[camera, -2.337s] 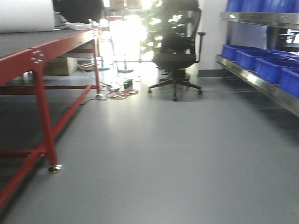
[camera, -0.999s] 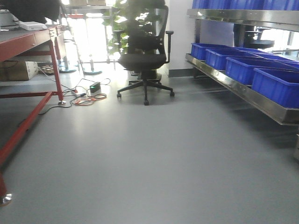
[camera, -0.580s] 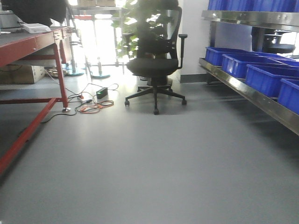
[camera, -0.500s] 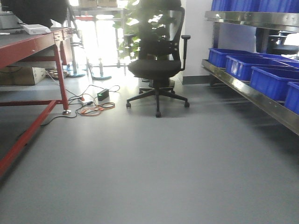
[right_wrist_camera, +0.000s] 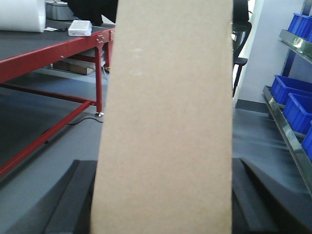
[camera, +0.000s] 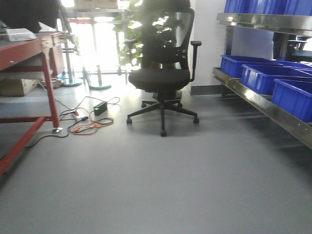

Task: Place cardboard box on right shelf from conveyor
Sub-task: 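Turn the base to face the steel shelf rack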

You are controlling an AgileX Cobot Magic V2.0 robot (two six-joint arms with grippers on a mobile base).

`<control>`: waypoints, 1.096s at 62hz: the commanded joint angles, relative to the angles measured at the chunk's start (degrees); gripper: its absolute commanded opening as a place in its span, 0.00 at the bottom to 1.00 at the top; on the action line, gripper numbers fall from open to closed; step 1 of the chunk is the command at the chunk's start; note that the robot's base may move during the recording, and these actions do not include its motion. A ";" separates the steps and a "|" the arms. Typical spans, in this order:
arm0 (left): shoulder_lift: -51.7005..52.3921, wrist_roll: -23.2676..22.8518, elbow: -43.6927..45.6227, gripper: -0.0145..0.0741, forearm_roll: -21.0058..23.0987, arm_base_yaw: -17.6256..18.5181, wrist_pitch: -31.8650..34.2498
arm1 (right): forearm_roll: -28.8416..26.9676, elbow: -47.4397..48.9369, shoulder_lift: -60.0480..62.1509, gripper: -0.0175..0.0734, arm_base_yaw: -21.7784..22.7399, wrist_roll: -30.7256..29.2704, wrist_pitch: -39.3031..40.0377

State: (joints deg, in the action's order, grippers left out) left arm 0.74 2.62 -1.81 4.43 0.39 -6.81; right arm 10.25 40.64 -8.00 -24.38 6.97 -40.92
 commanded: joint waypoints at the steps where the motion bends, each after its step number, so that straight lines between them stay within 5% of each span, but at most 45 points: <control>1: 0.93 0.01 -0.52 0.03 0.34 -0.03 4.89 | 0.81 1.46 -1.00 0.43 0.04 -0.34 6.09; 68: 0.93 0.01 -0.52 0.03 0.34 -0.14 4.89 | 0.81 1.46 -1.00 0.43 0.04 -0.34 6.09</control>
State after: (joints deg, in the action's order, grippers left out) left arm 0.74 2.62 -1.81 4.43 0.39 -6.81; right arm 10.11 40.64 -8.00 -24.38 6.97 -40.92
